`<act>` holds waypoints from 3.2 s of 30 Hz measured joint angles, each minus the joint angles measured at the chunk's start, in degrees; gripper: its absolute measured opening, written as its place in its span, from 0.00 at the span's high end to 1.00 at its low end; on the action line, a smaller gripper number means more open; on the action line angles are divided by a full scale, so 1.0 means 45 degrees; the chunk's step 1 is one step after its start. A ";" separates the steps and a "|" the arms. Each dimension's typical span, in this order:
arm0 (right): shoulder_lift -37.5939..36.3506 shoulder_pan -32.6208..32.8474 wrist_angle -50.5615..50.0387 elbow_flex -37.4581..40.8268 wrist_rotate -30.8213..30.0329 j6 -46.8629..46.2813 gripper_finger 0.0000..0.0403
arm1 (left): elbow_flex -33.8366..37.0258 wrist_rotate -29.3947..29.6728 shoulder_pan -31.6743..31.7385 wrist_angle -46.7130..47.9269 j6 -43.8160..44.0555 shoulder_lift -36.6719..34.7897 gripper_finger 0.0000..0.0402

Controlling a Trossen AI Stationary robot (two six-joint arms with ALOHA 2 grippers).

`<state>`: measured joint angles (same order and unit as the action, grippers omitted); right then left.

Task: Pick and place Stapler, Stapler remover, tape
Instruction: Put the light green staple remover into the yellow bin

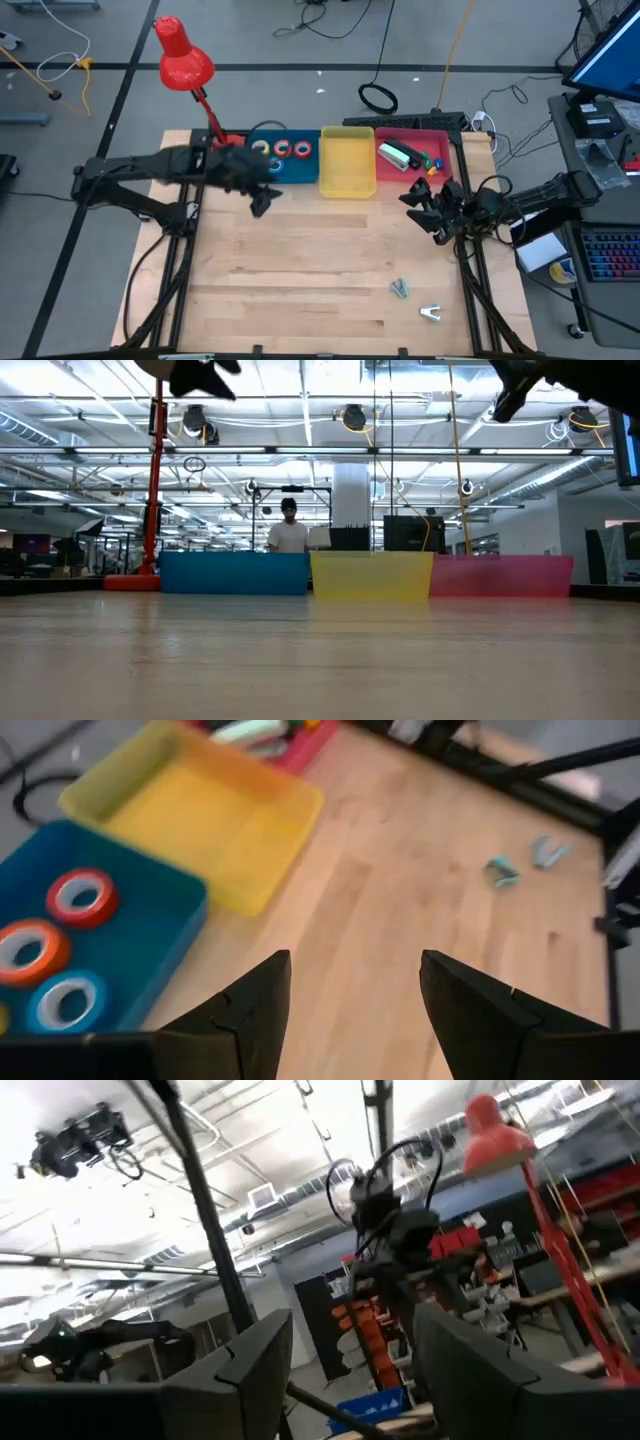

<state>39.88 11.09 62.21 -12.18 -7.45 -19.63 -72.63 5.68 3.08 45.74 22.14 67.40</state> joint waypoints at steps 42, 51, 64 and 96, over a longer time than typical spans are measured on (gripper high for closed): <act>0.7272 0.6225 -2.3357 -1.2008 0.5968 -1.9943 0.50 | 1.0677 0.2327 -0.5053 -0.5204 0.2507 -0.8259 0.44; 0.7291 0.7497 -2.5414 -1.1998 0.2791 -2.3143 0.50 | 1.0677 0.1974 -0.5048 -0.5192 0.2800 -0.8244 0.44; 0.7291 0.7982 -2.5691 -1.1993 0.1309 -2.0878 0.50 | 1.0677 0.1965 -0.5048 -0.5189 0.3071 -0.8239 0.44; 1.0118 0.7926 -2.5190 -1.1974 0.0946 -2.2529 0.50 | 1.0677 0.1965 -0.5048 -0.5165 0.3096 -0.8230 0.44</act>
<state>85.41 46.75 -51.15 -66.06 -3.20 -121.01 -24.58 14.52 -19.64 22.50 36.07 30.37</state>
